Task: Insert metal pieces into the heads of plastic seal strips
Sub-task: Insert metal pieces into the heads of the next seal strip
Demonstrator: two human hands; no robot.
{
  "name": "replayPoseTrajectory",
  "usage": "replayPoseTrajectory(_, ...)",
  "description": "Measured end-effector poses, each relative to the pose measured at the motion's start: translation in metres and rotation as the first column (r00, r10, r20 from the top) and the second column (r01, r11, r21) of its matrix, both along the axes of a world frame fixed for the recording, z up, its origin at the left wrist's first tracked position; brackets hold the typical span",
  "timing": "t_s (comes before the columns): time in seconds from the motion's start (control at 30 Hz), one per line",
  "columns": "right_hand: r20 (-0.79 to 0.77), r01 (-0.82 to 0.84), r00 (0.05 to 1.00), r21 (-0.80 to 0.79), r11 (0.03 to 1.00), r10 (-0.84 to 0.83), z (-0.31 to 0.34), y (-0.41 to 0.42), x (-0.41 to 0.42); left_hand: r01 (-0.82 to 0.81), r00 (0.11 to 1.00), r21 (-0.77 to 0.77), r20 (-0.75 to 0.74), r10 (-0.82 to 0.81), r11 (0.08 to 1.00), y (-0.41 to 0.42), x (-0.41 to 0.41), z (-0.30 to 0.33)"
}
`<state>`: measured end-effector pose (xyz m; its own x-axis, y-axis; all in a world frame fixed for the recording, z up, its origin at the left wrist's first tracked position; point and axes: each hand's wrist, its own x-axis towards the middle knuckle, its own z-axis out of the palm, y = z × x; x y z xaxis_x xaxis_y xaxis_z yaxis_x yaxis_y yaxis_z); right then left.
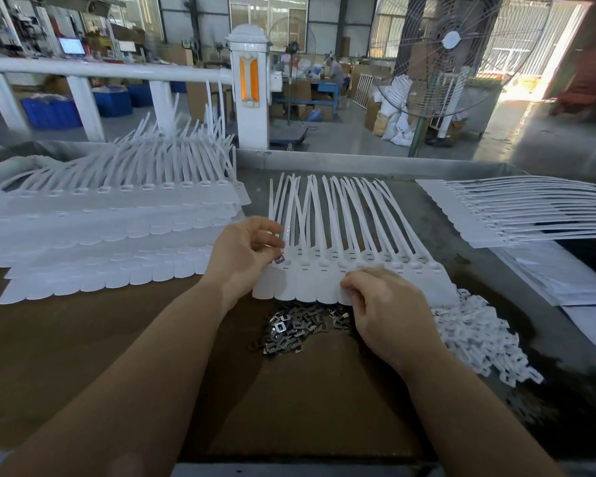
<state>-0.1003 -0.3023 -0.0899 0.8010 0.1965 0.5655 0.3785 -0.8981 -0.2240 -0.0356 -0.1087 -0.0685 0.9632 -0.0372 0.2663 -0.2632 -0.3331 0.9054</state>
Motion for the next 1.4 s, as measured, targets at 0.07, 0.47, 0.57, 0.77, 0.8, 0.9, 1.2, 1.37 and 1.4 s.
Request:
replayPoseTrajectory(0.07, 0.0, -0.004, 1.0, -0.004, 1.0, 0.004, 0.0, 0.0, 0.0, 0.043, 0.999, 0.095, -0.006, -0.043, 0.995, -0.002, 0.003, 0.003)
replayPoseTrajectory(0.47, -0.027, 0.009, 1.0, -0.013, 1.0, -0.01, 0.001, 0.001, 0.0, 0.112, 0.994, 0.29, -0.031, -0.107, 0.95, -0.001, 0.018, 0.012)
replayPoseTrajectory(0.57, -0.029, 0.012, 0.999, -0.018, 1.0, -0.012, 0.001, 0.001, 0.0, 0.119, 0.993, 0.291, -0.035, -0.114, 0.949, -0.003, 0.018, 0.012)
replayPoseTrajectory(0.77, -0.039, 0.012, 0.999, -0.014, 1.0, -0.012, 0.001, 0.001, 0.0, 0.068, 0.997, 0.364, 0.001, -0.073, 0.929, -0.004, 0.018, 0.01)
replayPoseTrajectory(0.8, -0.037, 0.013, 0.999, -0.014, 1.0, -0.014, 0.001, 0.001, 0.0, 0.056, 0.998, 0.367, 0.005, -0.062, 0.929, -0.004, 0.017, 0.01)
replayPoseTrajectory(0.9, -0.03, 0.015, 0.999, -0.017, 1.0, -0.016, 0.002, 0.001, 0.0, 0.035, 0.999, 0.368, 0.018, -0.045, 0.929, -0.004, 0.015, 0.009)
replayPoseTrajectory(1.2, -0.024, 0.016, 1.0, -0.019, 1.0, -0.017, 0.002, 0.001, 0.0, 0.037, 0.999, 0.242, 0.03, -0.045, 0.97, -0.001, 0.015, 0.011)
replayPoseTrajectory(1.37, -0.013, 0.014, 1.0, -0.018, 1.0, -0.015, 0.002, 0.001, 0.0, 0.005, 0.998, 0.164, 0.058, -0.015, 0.986, -0.006, 0.011, 0.014)
replayPoseTrajectory(1.4, -0.009, 0.013, 1.0, -0.016, 1.0, -0.014, 0.002, 0.001, 0.0, 0.014, 0.998, 0.136, 0.055, -0.022, 0.991, -0.008, 0.008, 0.015)
